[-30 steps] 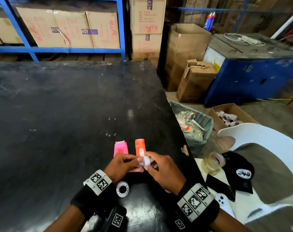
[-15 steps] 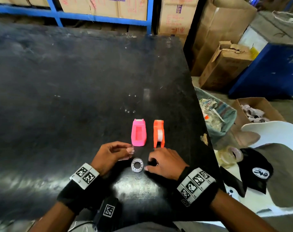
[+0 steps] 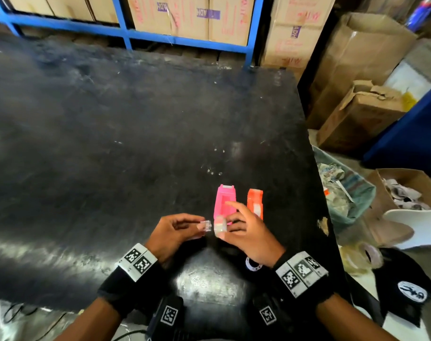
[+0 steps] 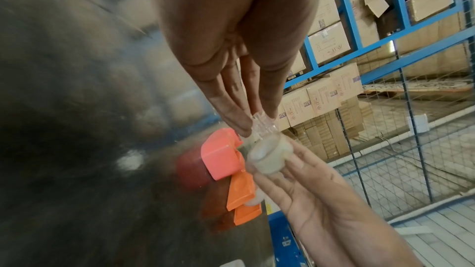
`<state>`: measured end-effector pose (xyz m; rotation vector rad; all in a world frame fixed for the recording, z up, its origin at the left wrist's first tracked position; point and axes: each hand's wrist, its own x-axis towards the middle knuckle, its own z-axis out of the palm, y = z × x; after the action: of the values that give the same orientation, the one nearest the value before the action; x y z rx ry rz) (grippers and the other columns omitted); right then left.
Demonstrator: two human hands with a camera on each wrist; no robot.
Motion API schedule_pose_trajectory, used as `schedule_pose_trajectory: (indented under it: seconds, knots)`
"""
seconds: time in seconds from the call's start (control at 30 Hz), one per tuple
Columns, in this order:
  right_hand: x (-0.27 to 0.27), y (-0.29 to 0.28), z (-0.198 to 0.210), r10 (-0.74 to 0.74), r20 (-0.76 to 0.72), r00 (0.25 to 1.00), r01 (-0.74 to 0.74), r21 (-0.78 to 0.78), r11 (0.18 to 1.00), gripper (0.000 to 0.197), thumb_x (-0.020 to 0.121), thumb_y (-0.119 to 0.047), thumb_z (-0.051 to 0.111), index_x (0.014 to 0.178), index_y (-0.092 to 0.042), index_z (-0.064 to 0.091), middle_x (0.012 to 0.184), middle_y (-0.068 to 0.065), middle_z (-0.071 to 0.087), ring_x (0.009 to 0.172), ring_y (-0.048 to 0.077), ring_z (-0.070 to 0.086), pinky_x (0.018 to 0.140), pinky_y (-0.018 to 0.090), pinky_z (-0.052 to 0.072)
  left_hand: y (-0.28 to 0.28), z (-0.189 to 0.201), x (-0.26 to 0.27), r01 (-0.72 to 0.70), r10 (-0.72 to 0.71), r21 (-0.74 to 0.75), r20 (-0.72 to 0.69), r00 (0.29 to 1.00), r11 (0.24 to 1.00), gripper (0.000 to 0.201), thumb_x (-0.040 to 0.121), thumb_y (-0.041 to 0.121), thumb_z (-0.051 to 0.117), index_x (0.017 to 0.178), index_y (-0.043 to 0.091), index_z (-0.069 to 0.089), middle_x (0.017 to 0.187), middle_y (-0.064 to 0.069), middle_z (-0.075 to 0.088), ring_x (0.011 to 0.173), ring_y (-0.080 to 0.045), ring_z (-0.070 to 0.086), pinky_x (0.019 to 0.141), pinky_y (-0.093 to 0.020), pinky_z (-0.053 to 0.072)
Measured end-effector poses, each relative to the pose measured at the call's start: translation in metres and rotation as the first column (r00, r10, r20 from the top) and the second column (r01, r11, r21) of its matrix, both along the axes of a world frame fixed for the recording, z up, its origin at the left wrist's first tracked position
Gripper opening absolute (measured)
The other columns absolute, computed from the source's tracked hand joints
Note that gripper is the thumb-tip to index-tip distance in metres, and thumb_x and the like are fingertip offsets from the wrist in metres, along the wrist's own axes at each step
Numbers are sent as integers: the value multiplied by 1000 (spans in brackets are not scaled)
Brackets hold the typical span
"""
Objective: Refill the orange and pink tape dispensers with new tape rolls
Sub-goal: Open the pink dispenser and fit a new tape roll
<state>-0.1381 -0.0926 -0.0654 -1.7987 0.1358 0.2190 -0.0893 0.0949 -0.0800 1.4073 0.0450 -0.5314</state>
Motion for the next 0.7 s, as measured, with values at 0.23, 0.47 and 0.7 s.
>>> schedule_pose_trajectory:
  seconds: [0.23,0.47,0.7]
  knots:
    - [-5,-8,11,-62,98,993,53,95,994,67,73,1,75,127,-23,45,103,0,65,85,4,67,76,19,55,-24,18,4,123,-122,-4,138,983,992,19,74,-6,68,92,-10,71,87,-15,76,74,-17,70,68,-19,58]
    - [2,-14,7,-136,234,963,143,-12,990,72,72,-3,77,129,-31,42,112,7,63,95,9,67,77,15,54,-42,30,15,184,-205,122,191,960,975,19,84,-5,57,97,-3,71,78,1,78,77,-9,70,70,-18,56]
    - [25,-8,4,-72,372,926,150,-187,971,68,79,-11,71,138,-23,39,116,-8,55,109,11,61,95,31,54,-53,36,22,27,-201,394,407,891,919,11,75,24,75,82,16,77,75,-3,78,75,-16,73,68,-28,59]
